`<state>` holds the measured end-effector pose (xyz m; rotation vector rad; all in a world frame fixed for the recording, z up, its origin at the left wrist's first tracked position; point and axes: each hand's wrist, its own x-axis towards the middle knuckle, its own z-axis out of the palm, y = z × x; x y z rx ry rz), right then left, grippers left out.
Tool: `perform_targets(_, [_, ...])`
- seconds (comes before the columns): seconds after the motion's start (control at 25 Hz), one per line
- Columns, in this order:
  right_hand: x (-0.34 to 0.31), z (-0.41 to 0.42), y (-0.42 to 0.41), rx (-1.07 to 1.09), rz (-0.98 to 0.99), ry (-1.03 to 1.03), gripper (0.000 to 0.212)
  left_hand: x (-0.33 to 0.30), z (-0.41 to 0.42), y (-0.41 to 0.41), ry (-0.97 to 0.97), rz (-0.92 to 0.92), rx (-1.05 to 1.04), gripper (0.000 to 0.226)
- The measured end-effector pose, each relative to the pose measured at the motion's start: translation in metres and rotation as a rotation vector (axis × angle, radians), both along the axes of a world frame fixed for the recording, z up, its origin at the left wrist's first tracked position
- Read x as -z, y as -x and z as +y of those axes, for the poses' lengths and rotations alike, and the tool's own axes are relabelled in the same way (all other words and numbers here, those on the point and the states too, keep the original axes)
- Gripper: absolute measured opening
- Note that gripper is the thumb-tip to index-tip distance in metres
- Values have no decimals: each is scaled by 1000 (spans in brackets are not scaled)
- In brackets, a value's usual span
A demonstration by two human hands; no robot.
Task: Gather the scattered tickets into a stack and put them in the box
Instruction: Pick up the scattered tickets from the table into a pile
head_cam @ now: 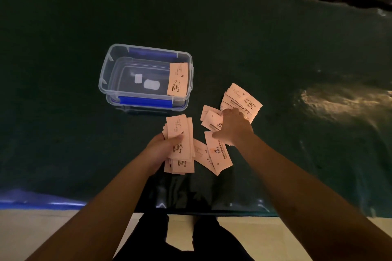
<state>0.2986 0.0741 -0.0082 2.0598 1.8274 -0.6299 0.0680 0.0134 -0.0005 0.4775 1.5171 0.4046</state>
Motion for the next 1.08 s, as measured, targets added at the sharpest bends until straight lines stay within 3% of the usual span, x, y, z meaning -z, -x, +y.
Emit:
perform_targets(0.2, [1, -1, 0, 118, 81, -15, 94, -1, 13, -17, -1, -15, 9, 31])
perform_targets(0.48, [4, -9, 4, 59, 57, -66, 82, 5, 32, -46, 0, -33, 11, 17])
perform_targets(0.6, [5, -9, 0, 120, 89, -8, 77, 3, 40, -59, 34, 1, -15, 23])
perform_targets(0.88, [5, -20, 4, 416, 512, 141, 32, 3, 45, -81, 27, 58, 17, 34])
perform_targets(1.08, [-1, -25, 16, 702, 789, 191, 47, 5, 50, -71, -49, 94, -5, 48])
